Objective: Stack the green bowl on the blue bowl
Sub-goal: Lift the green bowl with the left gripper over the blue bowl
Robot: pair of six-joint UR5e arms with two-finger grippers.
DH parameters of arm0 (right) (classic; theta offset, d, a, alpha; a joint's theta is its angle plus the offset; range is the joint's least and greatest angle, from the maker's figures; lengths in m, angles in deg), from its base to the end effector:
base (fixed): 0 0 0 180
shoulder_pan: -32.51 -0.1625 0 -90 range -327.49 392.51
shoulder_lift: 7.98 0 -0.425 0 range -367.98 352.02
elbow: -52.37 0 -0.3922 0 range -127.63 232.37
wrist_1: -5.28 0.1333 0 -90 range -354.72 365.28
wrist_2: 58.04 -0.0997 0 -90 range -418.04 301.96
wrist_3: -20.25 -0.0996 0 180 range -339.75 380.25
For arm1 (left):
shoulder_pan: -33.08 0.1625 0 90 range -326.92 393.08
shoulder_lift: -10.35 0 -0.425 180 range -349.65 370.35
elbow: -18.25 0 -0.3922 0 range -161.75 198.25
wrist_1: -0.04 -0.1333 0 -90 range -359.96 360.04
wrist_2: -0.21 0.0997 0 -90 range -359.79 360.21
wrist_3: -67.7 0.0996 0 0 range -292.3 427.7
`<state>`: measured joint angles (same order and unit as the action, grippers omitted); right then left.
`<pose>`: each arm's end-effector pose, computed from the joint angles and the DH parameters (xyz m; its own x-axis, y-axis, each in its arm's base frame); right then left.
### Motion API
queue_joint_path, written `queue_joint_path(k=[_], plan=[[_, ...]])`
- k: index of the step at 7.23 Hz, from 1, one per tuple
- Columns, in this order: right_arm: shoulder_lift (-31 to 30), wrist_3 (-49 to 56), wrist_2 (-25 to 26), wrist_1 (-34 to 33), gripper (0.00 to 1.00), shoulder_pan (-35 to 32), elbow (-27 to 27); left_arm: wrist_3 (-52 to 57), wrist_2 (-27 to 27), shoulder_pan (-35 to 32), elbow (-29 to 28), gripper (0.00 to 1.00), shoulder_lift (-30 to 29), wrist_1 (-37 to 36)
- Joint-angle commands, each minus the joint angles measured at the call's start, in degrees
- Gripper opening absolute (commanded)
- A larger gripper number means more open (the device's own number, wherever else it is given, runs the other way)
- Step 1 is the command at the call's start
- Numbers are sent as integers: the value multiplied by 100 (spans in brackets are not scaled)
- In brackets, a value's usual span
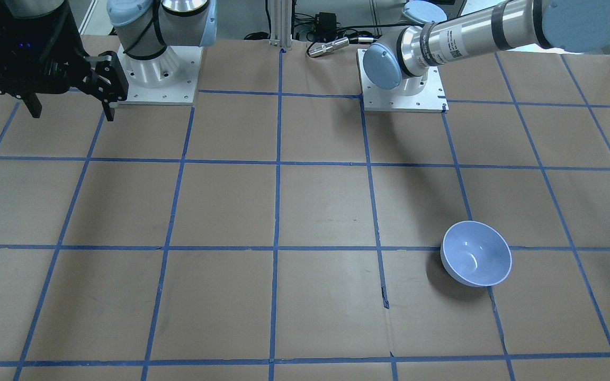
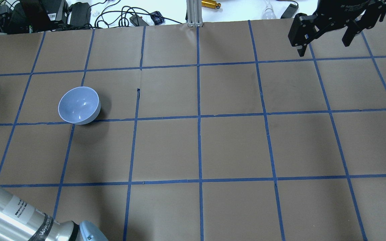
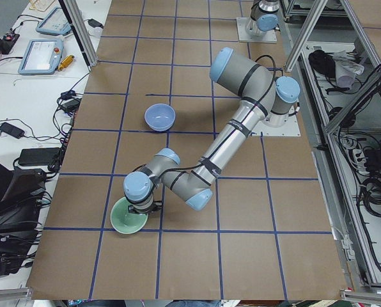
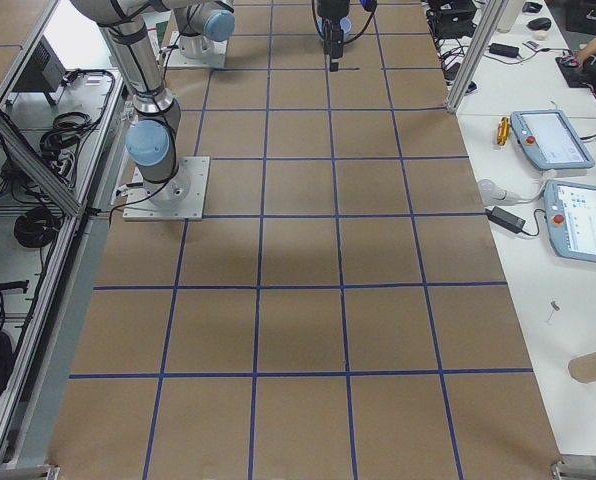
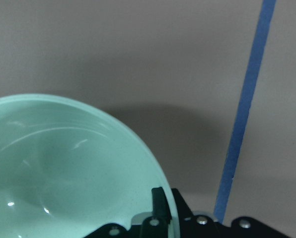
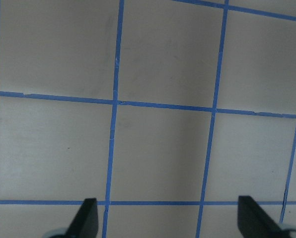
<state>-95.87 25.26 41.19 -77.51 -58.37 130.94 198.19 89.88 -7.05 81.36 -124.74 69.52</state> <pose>0.1251 -0.5041 0.5562 -0.9819 -0.0965 0.1629 -0.1015 0.9946 -0.0227 0.5080 -0.6033 0.2446 -0.1624 0.9861 -0.0345 0.9863 0.1632 0.0219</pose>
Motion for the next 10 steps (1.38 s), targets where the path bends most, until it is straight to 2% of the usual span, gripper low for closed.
queue_joint_path(k=[1, 2, 4, 6, 8, 10], plan=[[0, 0, 0, 0, 100, 0, 0, 20, 182, -222, 236, 0, 499, 65], [0, 0, 0, 0, 100, 0, 0, 38, 174, -363, 472, 0, 797, 135], [0, 0, 0, 0, 100, 0, 0, 3, 25, -547, 1453, 0, 1674, 285], [0, 0, 0, 0, 100, 0, 0, -146, 15, -1317, 2413, 0, 2641, 250], [0, 0, 0, 0, 100, 0, 0, -889, 6, -2197, 3055, 0, 3241, 224], [0, 0, 0, 0, 100, 0, 0, -1226, 6, -2455, 3872, 0, 3716, 119]])
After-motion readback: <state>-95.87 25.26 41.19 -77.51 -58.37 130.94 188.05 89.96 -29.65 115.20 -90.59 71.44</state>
